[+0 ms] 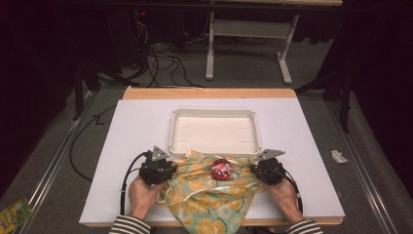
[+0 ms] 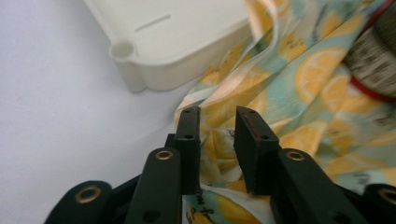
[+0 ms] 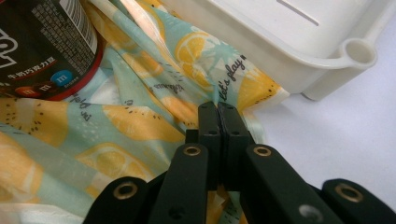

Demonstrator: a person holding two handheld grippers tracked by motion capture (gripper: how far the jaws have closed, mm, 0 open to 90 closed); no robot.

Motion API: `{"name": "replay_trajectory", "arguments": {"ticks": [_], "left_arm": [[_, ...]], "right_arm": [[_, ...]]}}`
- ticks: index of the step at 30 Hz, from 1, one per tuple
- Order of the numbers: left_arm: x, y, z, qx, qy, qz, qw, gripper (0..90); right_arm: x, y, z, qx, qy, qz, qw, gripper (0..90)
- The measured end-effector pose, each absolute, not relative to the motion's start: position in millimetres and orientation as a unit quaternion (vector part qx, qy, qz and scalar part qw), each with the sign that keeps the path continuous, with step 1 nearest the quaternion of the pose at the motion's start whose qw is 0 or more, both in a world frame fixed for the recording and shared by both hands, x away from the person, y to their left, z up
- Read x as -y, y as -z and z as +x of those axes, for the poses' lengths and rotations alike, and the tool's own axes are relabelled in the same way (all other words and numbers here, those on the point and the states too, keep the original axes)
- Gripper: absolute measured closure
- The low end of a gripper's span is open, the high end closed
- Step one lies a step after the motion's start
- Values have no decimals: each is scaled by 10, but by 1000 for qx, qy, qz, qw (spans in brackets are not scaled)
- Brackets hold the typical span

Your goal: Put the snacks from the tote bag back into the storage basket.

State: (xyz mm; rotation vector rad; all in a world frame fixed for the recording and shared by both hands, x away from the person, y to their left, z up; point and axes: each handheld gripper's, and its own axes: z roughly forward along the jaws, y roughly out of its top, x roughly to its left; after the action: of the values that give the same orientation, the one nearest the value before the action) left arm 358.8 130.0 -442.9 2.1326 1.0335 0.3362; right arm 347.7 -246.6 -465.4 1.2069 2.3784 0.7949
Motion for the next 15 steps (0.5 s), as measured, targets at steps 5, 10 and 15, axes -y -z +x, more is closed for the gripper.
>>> {"name": "replay_trajectory", "arguments": {"ticks": [5, 10, 15], "left_arm": [[-1279, 4248, 3428, -375, -134, 827, 398, 638], [-1143, 4278, 3359, -362, -133, 847, 366, 572], [-1062, 4413, 3349, -372, -134, 854, 338, 535]], "right_arm": [[2450, 4653, 3483, -839, -282, 429, 178, 900], [2448, 4638, 3486, -840, -283, 429, 175, 891], [2452, 4573, 3435, -831, -304, 428, 183, 818]]}}
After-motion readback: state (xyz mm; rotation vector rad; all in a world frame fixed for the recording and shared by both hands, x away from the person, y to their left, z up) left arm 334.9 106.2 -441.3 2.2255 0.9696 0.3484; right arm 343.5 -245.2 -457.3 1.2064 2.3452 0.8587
